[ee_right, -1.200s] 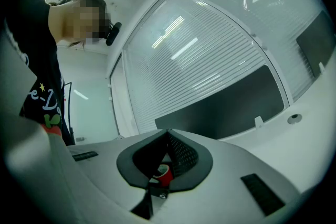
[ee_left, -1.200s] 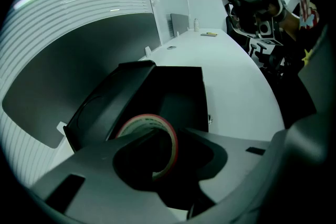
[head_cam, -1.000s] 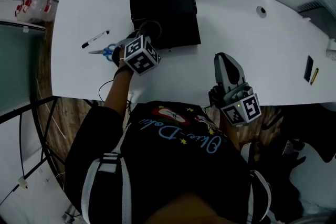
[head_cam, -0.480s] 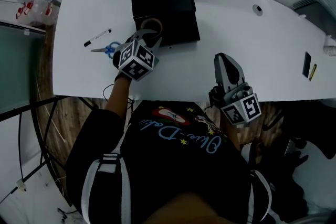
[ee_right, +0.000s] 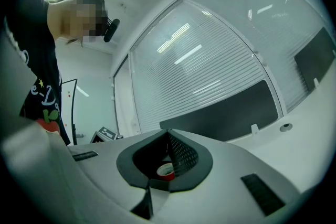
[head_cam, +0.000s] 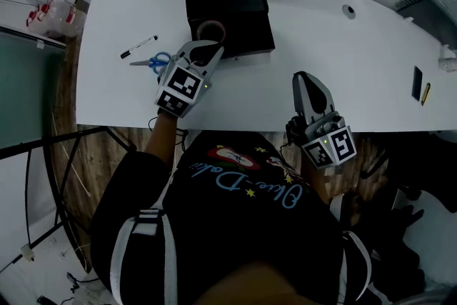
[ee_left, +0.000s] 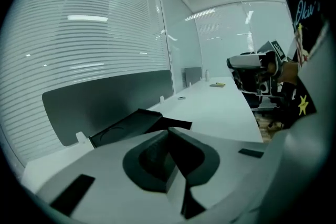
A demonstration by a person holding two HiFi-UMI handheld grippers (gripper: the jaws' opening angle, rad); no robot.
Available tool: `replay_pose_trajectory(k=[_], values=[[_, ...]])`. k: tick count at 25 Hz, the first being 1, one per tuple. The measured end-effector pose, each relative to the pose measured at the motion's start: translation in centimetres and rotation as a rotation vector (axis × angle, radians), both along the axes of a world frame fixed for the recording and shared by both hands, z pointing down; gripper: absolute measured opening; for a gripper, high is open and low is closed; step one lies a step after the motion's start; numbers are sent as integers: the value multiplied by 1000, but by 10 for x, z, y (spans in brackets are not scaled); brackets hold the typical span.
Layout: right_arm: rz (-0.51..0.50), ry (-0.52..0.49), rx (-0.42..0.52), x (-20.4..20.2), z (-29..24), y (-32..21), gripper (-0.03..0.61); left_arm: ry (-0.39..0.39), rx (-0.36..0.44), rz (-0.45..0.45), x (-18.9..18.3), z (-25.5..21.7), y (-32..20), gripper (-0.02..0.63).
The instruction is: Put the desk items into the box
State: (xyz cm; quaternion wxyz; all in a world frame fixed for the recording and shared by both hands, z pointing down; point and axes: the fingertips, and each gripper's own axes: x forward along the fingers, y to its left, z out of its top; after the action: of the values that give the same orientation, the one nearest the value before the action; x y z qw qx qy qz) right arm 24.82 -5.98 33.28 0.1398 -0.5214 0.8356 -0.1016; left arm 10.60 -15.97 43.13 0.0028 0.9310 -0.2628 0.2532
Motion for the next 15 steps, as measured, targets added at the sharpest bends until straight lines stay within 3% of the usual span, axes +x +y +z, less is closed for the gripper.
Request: replay_pose_trajectory(k=[6,10,15], values=[[0,6,5,-7,-1,14,31,100,40,44,-2,-35,25,23],[7,8,12,-12,-1,24,31,91,106,73,-3,-52,37,23],[12,15,24,-20,-4,35,31,102,121,84,-9,-64,50,23]])
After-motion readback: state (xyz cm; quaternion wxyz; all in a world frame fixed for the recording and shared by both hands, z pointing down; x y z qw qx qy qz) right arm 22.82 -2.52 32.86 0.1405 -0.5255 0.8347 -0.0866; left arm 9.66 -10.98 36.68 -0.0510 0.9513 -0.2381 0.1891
